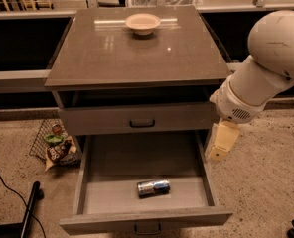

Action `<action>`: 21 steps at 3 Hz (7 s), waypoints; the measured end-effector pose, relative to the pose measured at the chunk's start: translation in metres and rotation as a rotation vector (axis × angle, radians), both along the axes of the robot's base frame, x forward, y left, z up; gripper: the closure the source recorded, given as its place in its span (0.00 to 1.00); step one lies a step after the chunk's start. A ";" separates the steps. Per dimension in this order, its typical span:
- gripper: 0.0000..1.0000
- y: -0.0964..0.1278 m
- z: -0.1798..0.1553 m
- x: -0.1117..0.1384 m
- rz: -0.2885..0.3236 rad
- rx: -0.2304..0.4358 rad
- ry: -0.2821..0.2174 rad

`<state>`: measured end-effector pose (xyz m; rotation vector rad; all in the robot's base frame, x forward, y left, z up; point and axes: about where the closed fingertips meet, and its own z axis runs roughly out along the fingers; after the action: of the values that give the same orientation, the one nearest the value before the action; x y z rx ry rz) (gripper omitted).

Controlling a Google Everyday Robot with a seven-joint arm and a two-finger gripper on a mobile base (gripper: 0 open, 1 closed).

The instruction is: Pick redbull can from middle drawer and place on counter

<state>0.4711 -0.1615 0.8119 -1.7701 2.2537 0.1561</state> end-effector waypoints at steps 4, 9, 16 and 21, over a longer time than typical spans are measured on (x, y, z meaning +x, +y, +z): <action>0.00 0.022 -0.110 0.029 0.132 -0.006 0.010; 0.00 0.075 -0.298 0.050 0.329 0.131 0.027; 0.00 0.121 -0.446 0.077 0.333 0.240 0.033; 1.00 0.095 -0.372 0.088 0.380 0.184 -0.104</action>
Offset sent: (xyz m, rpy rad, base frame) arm 0.0184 0.0070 -0.0590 -0.0655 0.0381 0.0254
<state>0.5594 -0.0668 0.4395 -2.0314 1.7514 0.3260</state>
